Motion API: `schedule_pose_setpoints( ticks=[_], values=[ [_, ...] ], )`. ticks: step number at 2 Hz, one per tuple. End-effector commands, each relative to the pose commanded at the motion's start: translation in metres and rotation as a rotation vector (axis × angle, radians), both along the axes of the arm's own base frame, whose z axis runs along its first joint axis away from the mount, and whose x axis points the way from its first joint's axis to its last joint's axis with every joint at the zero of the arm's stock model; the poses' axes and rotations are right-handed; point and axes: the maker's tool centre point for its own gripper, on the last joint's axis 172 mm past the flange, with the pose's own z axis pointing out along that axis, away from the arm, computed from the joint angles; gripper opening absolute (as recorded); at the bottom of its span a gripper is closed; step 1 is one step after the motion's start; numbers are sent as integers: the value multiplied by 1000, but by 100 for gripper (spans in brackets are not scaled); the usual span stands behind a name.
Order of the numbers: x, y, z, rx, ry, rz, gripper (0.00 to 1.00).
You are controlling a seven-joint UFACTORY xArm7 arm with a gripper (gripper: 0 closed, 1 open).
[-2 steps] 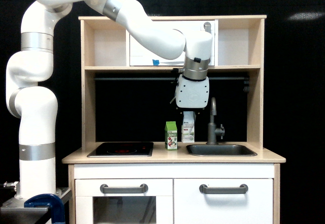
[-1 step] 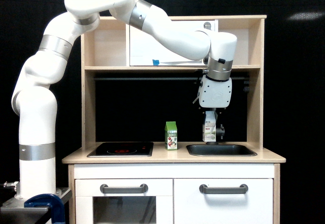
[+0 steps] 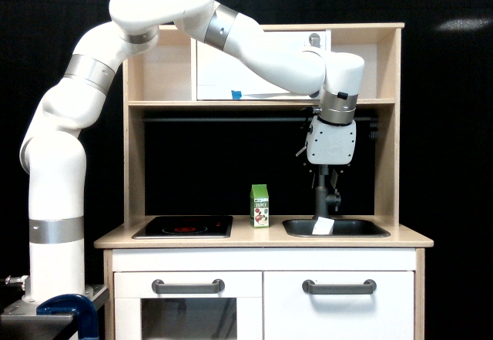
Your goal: Put the white box into the sink
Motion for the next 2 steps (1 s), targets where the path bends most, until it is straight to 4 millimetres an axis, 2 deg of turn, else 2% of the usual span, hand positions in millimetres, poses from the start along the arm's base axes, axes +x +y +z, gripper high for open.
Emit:
schedule_pose_setpoints(
  ticks=[1, 2],
  values=[
    [-34, -23, 0, 0, 0, 0, 100],
    [-122, -106, 15, 0, 0, 0, 100]
  ],
)
